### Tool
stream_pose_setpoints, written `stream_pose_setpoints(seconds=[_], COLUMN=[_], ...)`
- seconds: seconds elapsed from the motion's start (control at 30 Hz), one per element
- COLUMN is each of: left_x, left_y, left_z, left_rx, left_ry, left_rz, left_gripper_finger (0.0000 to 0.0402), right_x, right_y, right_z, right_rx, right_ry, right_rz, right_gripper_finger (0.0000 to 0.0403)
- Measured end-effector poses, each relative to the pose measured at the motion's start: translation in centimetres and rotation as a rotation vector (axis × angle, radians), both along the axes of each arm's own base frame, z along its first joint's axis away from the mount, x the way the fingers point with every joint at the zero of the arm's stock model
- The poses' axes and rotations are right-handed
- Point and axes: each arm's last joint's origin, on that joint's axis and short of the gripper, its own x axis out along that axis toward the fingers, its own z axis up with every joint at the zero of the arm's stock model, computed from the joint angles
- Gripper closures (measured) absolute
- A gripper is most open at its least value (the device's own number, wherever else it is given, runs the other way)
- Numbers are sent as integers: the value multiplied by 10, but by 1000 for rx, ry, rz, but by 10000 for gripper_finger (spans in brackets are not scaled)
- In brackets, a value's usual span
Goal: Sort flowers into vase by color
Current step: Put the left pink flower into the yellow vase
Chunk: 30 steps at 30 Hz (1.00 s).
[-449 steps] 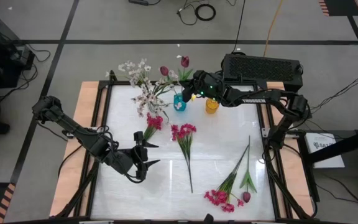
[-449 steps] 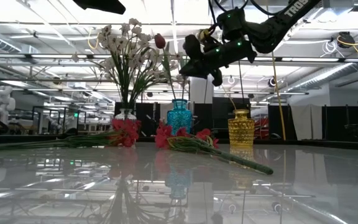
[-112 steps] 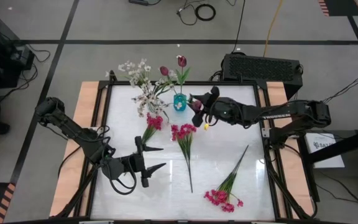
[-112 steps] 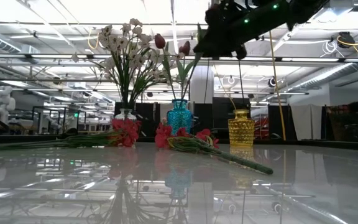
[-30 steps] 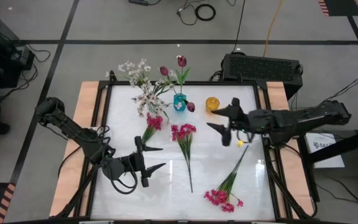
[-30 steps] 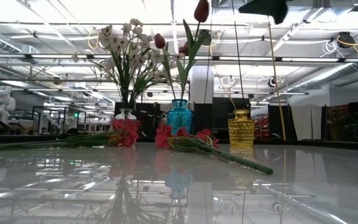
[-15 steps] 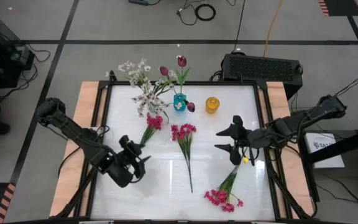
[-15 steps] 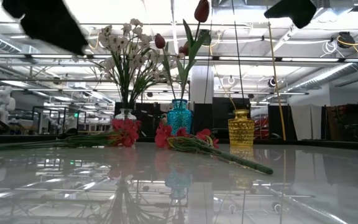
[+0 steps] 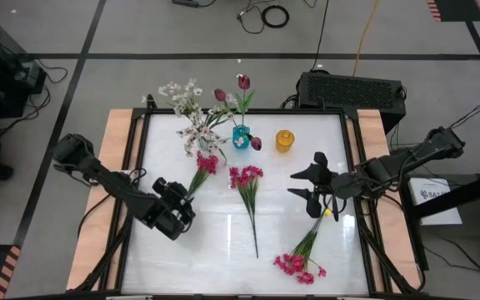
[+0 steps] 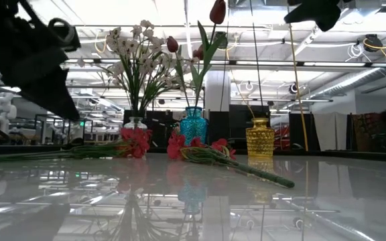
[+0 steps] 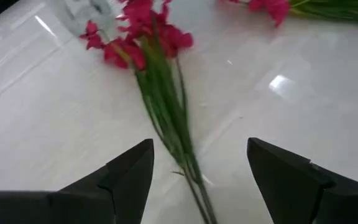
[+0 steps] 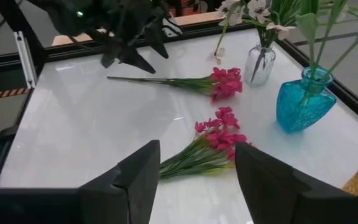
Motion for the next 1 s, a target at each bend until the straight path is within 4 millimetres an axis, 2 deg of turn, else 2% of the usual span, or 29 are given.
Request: stream_pose_setpoints(seconds=[0.3, 1.0], left_x=[-5, -17], left_y=[15, 23], left_z=[-27, -54], left_rx=[-79, -97], left_ry=[-7, -61], left_rz=[58, 33], left_gripper_finger=[136, 141], right_x=[0, 2], right_y=[0, 1], right_z=[0, 3], right_rx=[4, -7], right_ry=[-1, -30], right_rz=[2, 16], right_gripper_finger=[205, 205])
